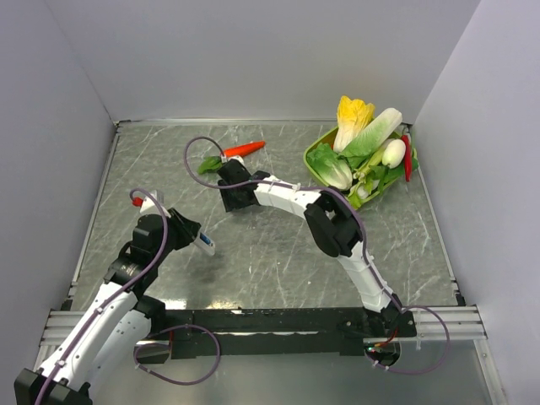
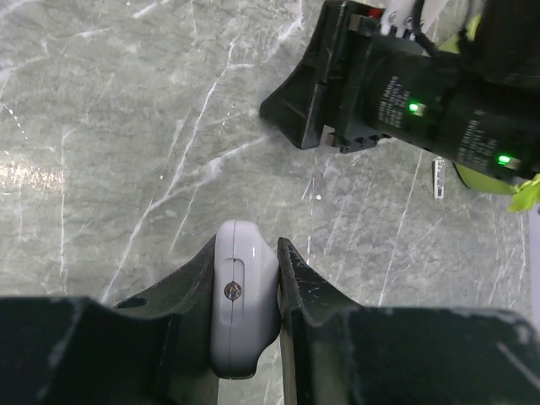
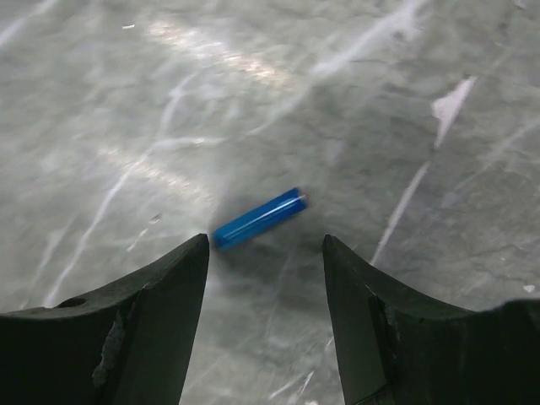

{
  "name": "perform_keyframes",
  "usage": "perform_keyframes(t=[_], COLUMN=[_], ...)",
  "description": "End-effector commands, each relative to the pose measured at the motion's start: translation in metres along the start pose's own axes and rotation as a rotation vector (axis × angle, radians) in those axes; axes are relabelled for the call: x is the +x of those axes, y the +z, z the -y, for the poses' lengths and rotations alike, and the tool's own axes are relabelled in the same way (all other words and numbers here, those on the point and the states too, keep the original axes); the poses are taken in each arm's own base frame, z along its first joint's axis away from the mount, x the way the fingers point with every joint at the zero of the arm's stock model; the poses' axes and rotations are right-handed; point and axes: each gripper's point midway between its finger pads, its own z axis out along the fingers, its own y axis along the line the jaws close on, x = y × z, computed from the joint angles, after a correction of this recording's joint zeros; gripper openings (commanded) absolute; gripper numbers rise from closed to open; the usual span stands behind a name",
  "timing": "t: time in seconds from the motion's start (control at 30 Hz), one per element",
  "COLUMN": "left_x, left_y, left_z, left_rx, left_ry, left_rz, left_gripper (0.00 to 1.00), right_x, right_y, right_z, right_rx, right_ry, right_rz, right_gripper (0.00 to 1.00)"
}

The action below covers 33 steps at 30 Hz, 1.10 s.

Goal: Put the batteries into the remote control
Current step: Move the battery to the center of the board.

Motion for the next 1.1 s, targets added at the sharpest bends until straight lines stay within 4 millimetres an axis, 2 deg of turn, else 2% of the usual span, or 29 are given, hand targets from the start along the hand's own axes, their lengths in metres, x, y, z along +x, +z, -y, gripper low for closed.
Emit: perform_keyframes(t=[0.0, 0.13, 0.23, 0.4, 0.53, 0.57, 0.6, 0.67, 0.7, 0.77, 0.8, 0.87, 0.9, 0.93, 0.97, 1.0, 1.07], left_x=[-0.017, -0.018, -0.020, -0.021, -0.020, -0.020, -0.020, -0.021, -0.023, -0.024, -0.024, -0.023, -0.023, -0.020, -0.019, -0.016, -0.012], left_y=[-0.003, -0.004, -0.006, -0.006, -0.006, -0.006, -0.006, -0.007, -0.008, -0.008, -0.009, -0.010, -0.010, -0.009, -0.009, -0.009, -0.007], left_z=[0.012, 0.014, 0.016, 0.017, 0.020, 0.020, 0.020, 0.022, 0.023, 0.025, 0.028, 0.032, 0.037, 0.038, 0.041, 0.047, 0.052], left_rx=[0.055, 0.065, 0.070, 0.076, 0.088, 0.090, 0.090, 0.094, 0.099, 0.110, 0.124, 0.147, 0.175, 0.187, 0.205, 0.238, 0.272], left_ry=[0.039, 0.052, 0.059, 0.062, 0.061, 0.061, 0.064, 0.067, 0.070, 0.073, 0.073, 0.073, 0.067, 0.063, 0.060, 0.053, 0.049], left_rz=[0.062, 0.065, 0.071, 0.074, 0.066, 0.064, 0.064, 0.067, 0.071, 0.074, 0.072, 0.069, 0.070, 0.062, 0.059, 0.047, 0.027], left_gripper=[0.01, 0.01, 0.01, 0.01, 0.01, 0.01, 0.01, 0.01, 0.01, 0.01, 0.01, 0.01, 0.01, 0.01, 0.01, 0.01, 0.01], right_x=[-0.030, -0.036, -0.031, -0.013, 0.000, -0.001, 0.007, 0.008, 0.025, 0.028, 0.044, 0.046, 0.067, 0.071, 0.065, 0.083, 0.085], right_y=[0.002, 0.011, 0.019, 0.021, 0.022, 0.019, 0.019, 0.010, 0.010, -0.001, -0.002, -0.014, -0.016, -0.020, -0.031, -0.033, -0.047], right_z=[0.014, 0.009, 0.012, 0.019, 0.024, 0.024, 0.027, 0.027, 0.030, 0.030, 0.034, 0.034, 0.041, 0.038, 0.037, 0.043, 0.040], right_rx=[0.105, 0.089, 0.109, 0.126, 0.137, 0.131, 0.135, 0.120, 0.117, 0.094, 0.085, 0.058, 0.056, 0.023, 0.003, -0.003, -0.048], right_ry=[0.106, 0.127, 0.123, 0.119, 0.100, 0.095, 0.089, 0.076, 0.063, 0.045, 0.033, 0.018, 0.000, -0.015, -0.029, -0.051, -0.084], right_rz=[0.097, 0.131, 0.109, 0.075, 0.046, 0.050, 0.036, 0.043, 0.007, 0.010, -0.026, -0.015, -0.050, -0.053, -0.022, -0.057, -0.046], right_gripper=[0.63, 0.60, 0.57, 0.53, 0.43, 0.43, 0.42, 0.33, 0.30, 0.22, 0.20, 0.11, 0.07, 0.03, 0.01, 0.00, 0.00])
